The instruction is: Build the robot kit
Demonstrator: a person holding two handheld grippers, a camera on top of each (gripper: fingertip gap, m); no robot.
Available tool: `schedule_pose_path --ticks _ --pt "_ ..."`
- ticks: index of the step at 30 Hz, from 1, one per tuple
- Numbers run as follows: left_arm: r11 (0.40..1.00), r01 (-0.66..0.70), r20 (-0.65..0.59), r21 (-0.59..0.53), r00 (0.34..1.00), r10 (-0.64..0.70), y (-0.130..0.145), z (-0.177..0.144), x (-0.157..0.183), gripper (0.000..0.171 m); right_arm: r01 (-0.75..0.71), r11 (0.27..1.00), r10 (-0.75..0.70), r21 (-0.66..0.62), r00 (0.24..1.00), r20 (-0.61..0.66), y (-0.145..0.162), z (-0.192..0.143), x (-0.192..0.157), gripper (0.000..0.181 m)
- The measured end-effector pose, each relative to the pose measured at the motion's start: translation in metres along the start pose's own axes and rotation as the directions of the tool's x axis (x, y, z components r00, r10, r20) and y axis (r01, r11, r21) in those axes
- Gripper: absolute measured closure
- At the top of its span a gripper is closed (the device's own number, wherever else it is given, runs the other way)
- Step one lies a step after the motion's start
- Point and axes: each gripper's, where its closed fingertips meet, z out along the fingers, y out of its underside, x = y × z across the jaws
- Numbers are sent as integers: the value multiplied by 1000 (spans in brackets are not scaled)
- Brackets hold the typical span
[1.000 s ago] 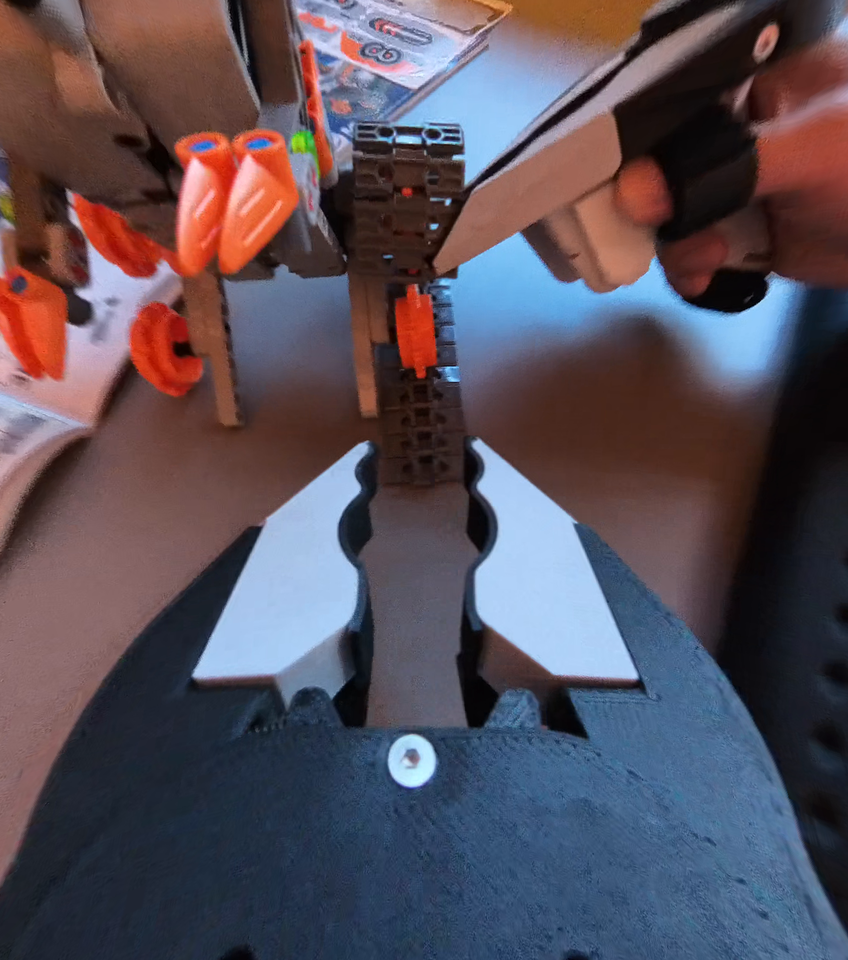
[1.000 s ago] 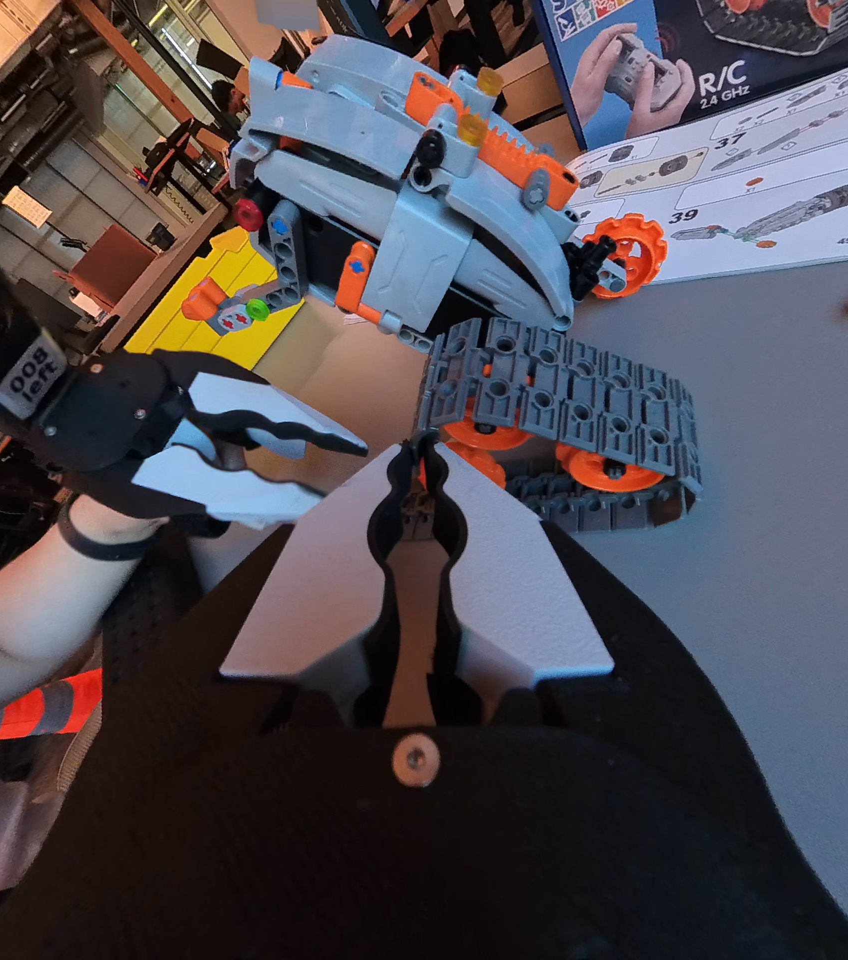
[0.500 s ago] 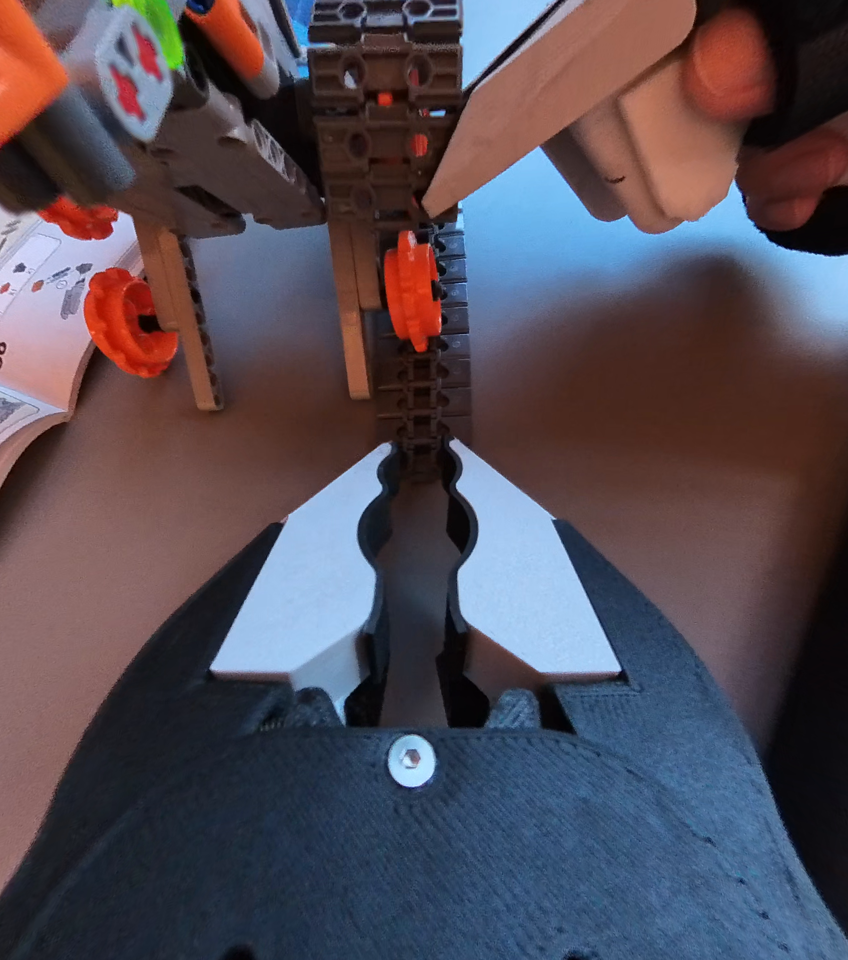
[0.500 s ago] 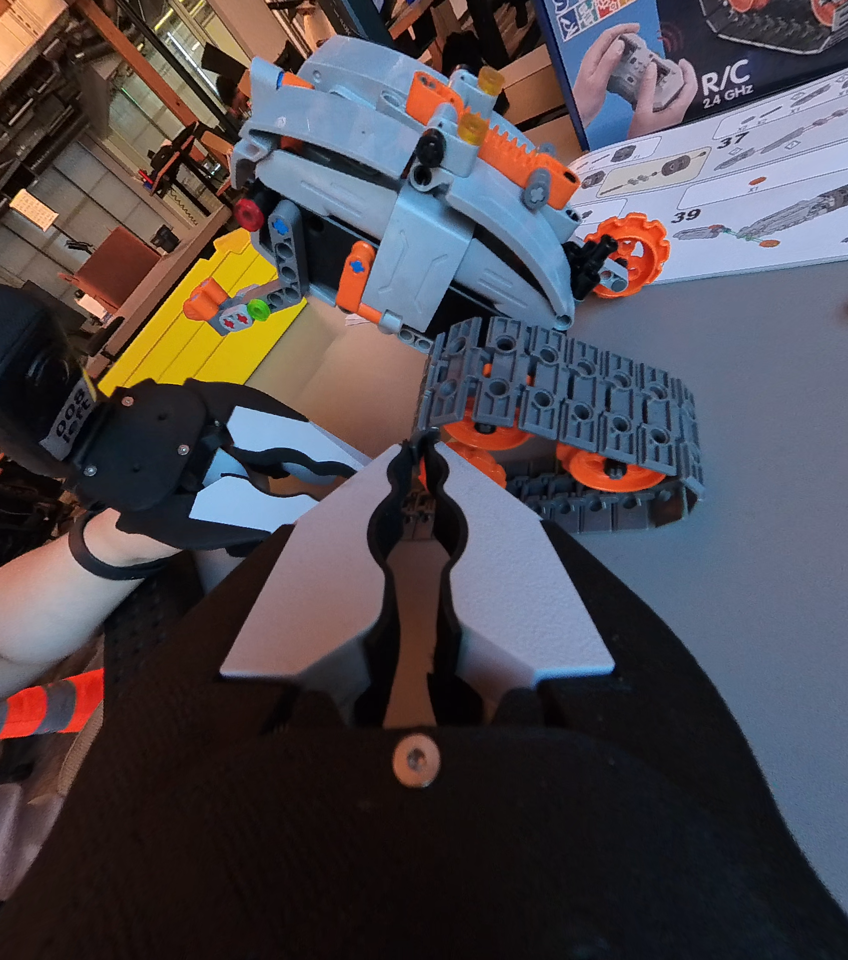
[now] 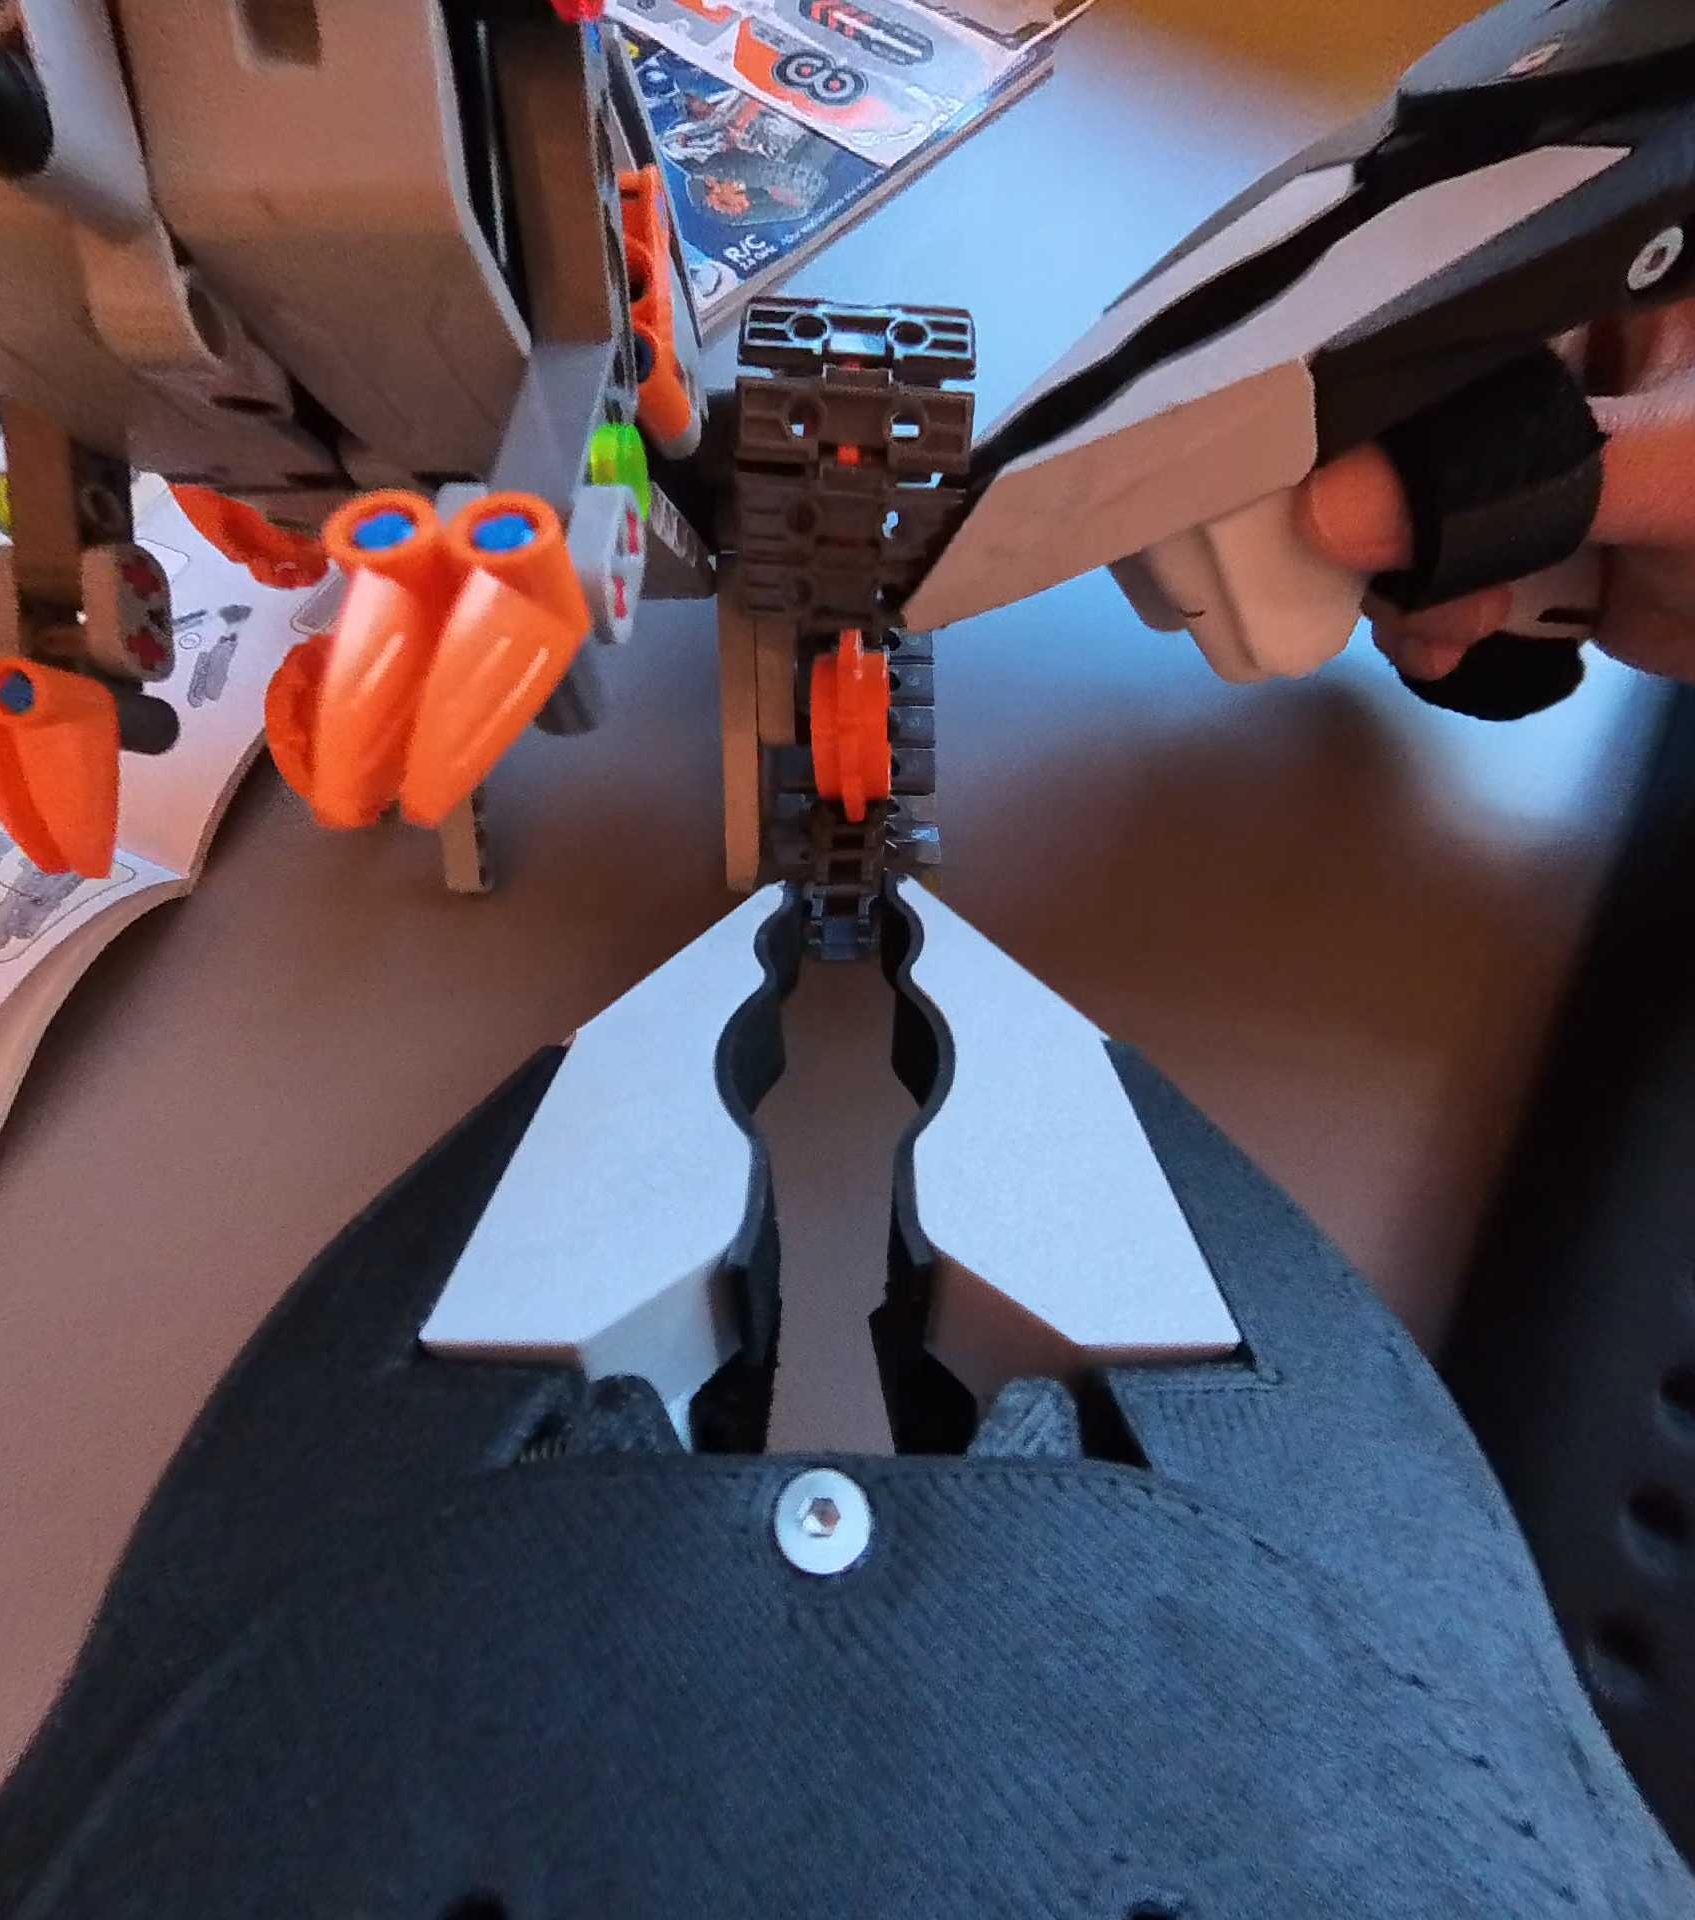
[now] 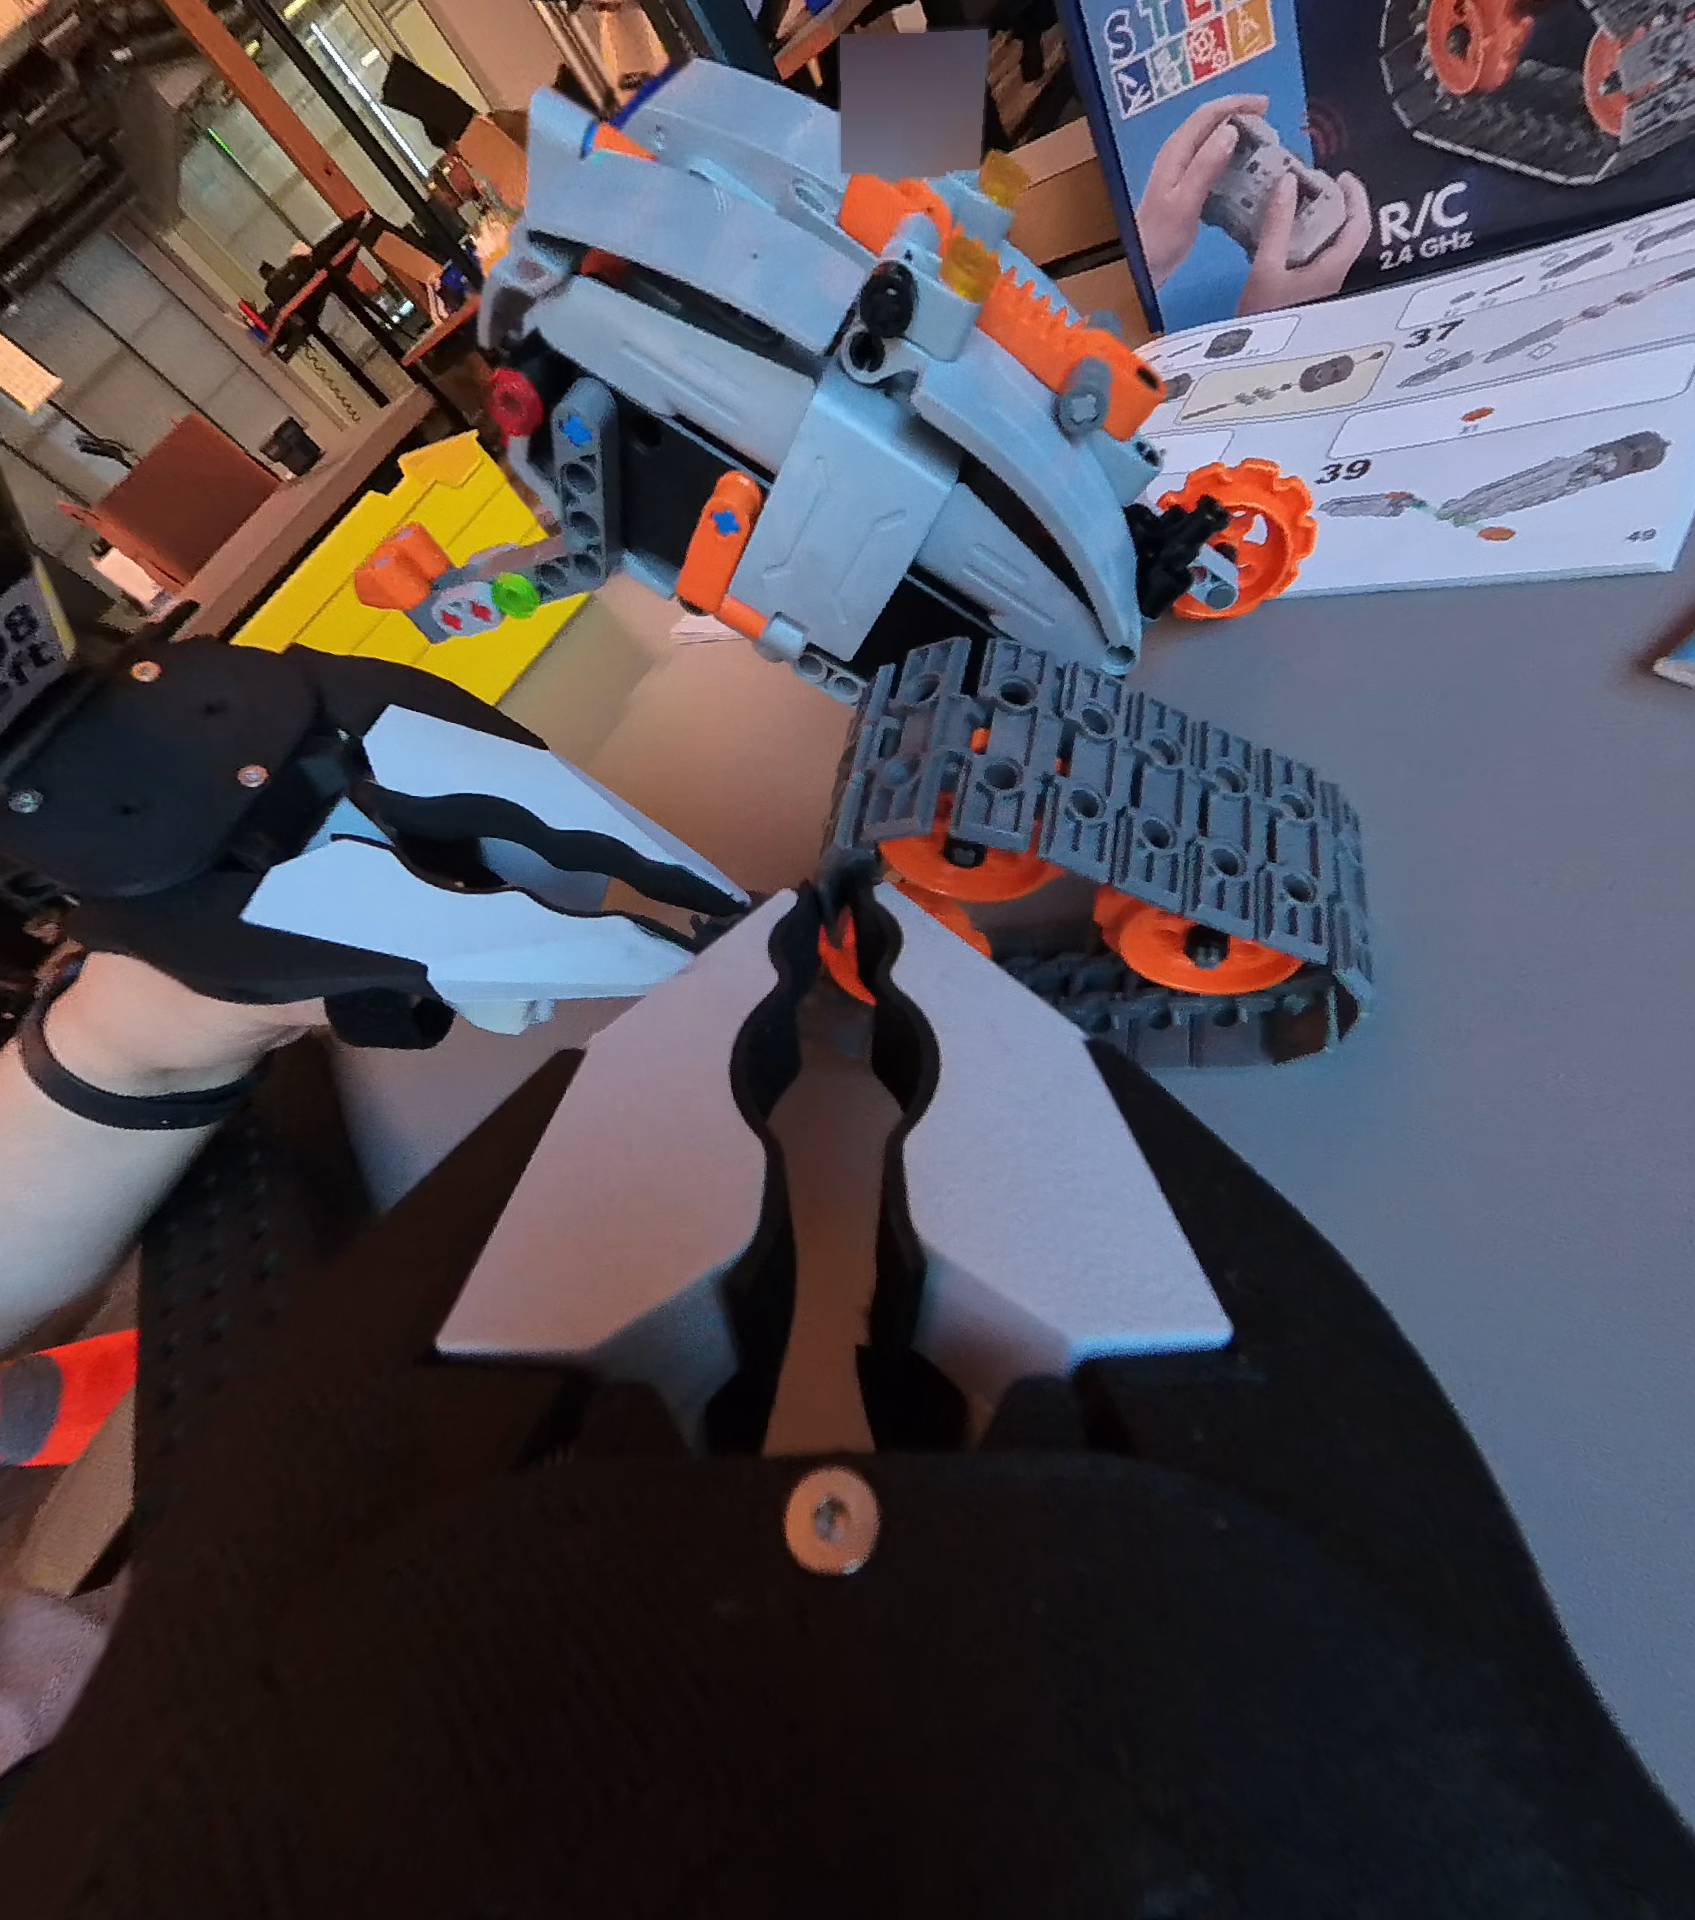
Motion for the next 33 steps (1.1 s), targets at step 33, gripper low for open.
schedule_pose_path --ticks 33 --pt "989 74 35 125 996 -79 -8 -36 -5 140 614 752 -659 -241 692 -294 26 13 -17 179"
